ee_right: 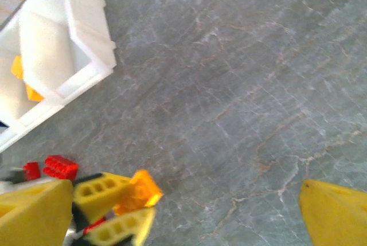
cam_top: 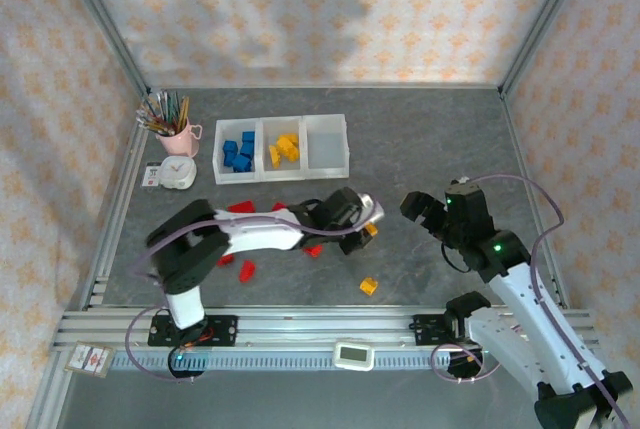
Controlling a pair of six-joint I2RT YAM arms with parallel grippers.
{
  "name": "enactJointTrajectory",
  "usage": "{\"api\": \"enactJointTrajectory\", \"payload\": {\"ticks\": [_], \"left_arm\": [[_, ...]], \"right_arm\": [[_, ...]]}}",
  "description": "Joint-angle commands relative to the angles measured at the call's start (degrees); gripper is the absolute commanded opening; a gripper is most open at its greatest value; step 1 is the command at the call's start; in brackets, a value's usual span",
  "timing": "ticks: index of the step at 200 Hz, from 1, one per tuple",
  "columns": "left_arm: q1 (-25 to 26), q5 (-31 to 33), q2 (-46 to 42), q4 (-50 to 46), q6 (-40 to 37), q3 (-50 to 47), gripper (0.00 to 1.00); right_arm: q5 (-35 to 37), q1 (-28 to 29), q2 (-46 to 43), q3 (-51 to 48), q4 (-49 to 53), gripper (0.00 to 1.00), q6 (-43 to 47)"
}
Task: Sort the legos into containers by color
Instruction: Pick up the lego from the middle-left of the table, then place the lego in the container.
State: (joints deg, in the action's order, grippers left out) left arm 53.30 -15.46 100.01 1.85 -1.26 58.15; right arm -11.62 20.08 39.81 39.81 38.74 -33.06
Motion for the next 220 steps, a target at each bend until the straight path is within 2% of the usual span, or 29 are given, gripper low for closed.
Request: {"api": "enactJointTrajectory", "payload": {"ticks": [1,18,35,66,88,125,152,187,200,220], "left_arm": [[-1.85,3.79,-8.95,7.55,5.66,-3.92,0.25],[-4.51,8.24,-14.09,8.31,8.64,-6.36,0.23],[-7.65,13.84,-17.59,7.46,11.05,-7.38,0.23],[-13.66,24.05,-16.67,0.83,13.83,-2.38,0.23],[-19.52,24.01,-12.25,-2.99,18.4,2.88,0.23],[-25.19,25.05,-2.46,-5.07,24.73,10.1,0.2],[-27.43,23.71,3.99,-5.55,25.91,15.04,0.2],[-28.32,28.4,11.9,-11.05,26.79,22.37,0.2],[-28.92,29.14,12.88,-11.06,27.58,22.79,0.23],[-29.39,27.92,13.88,-11.34,27.39,23.98,0.35]], "right_arm": [[-4.09,-0.2,1.25,2.64,-4.53,1.0,3.58],[-9.0,-0.04,4.45,2.79,-7.64,1.0,5.26],[-10.96,0.52,7.82,3.08,-10.43,0.99,6.58],[-11.68,3.25,13.57,3.96,-15.19,1.0,8.13],[-10.46,6.49,18.08,5.26,-17.36,1.0,9.54],[-10.87,8.55,23.92,5.19,-22.47,1.0,9.68],[-10.12,8.75,26.24,4.92,-24.66,1.0,9.87],[-9.63,8.75,27.61,5.65,-24.92,1.0,10.78],[-9.48,8.75,27.6,5.49,-25.11,1.0,10.89],[-9.47,8.75,28.84,5.81,-24.96,1.0,11.0]]}}
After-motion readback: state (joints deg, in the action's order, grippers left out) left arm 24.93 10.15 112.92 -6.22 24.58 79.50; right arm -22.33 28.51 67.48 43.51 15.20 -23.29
